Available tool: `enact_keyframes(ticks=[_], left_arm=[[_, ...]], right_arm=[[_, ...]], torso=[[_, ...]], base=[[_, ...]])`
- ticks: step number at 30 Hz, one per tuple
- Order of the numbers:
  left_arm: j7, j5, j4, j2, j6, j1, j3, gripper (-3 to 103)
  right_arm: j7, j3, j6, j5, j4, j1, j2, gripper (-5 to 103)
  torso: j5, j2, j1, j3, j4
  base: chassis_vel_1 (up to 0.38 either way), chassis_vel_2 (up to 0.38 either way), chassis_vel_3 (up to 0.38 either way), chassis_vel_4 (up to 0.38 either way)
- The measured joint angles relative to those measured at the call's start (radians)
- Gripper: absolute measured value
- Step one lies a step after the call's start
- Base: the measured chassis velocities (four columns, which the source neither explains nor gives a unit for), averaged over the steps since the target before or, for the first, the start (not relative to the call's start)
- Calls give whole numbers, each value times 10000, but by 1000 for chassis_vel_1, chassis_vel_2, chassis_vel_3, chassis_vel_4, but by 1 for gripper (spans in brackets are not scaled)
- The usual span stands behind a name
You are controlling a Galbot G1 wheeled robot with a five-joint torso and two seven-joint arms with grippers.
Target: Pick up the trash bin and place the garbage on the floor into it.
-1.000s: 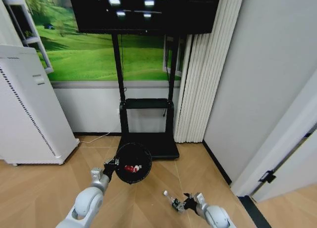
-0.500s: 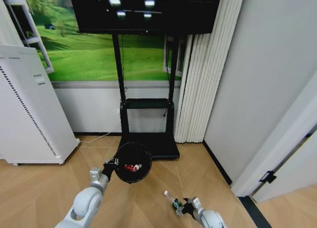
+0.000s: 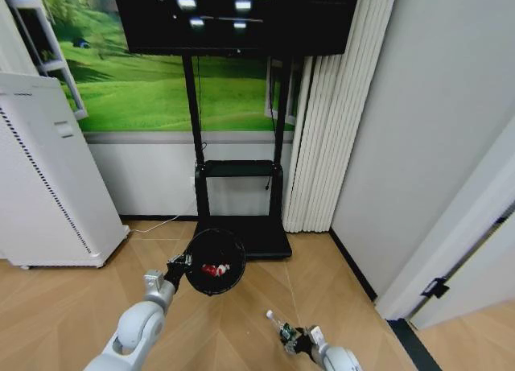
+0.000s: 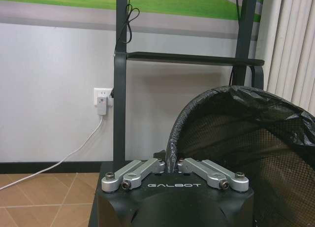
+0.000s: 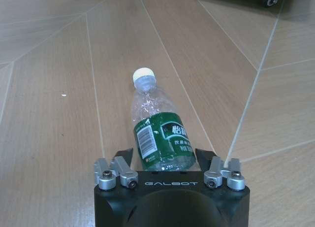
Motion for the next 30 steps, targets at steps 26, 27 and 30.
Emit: enact_keyframes(ticks=[26,27,30], left_arm=[[-805,-234,717,-370,-81,-479,210,4],[-875,-335,776,-404,-82,-527,250,4],[-911,-550,976,-455,-73,-627,353,4]], right_arm=[[1014,3715,-736,3471,4017,-198,-796,21],[1012,3887,-877,3690,4419,-131,-754,21],[1103,4010,-1324,4554,5367,-167,-620,21]], torso=[[1,0,0,0,-2],[2,0,0,0,-1],[0,0,0,0,2]], base=[[0,0,0,0],[0,0,0,0],[0,0,0,0]])
